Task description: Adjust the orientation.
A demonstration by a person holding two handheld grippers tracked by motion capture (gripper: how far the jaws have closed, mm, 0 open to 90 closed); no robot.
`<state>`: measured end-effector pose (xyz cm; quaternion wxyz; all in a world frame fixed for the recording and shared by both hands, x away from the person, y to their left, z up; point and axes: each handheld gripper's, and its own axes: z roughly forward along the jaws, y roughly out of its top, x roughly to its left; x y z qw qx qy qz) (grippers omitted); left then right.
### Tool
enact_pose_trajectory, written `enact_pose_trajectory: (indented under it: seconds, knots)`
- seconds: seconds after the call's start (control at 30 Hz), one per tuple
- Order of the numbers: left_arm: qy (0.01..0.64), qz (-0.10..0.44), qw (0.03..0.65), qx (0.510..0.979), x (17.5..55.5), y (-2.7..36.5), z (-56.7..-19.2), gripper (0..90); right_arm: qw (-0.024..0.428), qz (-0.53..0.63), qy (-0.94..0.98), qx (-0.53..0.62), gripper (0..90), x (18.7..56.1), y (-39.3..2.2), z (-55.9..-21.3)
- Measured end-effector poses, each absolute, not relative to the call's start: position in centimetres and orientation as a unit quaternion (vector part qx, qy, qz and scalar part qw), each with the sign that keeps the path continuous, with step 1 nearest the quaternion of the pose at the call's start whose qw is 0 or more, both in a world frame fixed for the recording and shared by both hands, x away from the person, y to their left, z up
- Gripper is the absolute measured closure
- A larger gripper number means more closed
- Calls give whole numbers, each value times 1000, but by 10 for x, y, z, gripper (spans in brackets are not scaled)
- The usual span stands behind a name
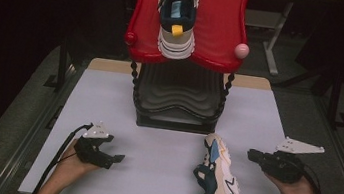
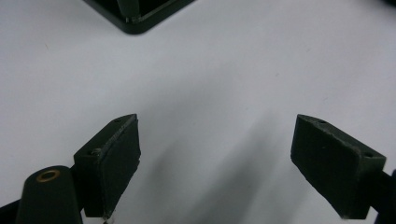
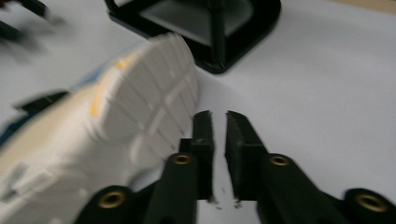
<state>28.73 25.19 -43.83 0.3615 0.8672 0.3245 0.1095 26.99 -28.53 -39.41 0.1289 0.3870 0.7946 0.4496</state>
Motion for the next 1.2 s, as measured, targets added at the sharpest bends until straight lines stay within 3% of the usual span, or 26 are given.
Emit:
enact_pose_trajectory:
  seconds: [0.13,0.57,1.2]
  knots:
    - [317,130,335,878,288,247,-448,130,108,485,792,355,895,272,-272,-381]
    - [311,135,363,868,285,253,-454,128,89,474,817,314,894,274,-233,-381]
    - [311,136,364,868,285,253,-454,128,105,466,812,334,899,275,-248,-381]
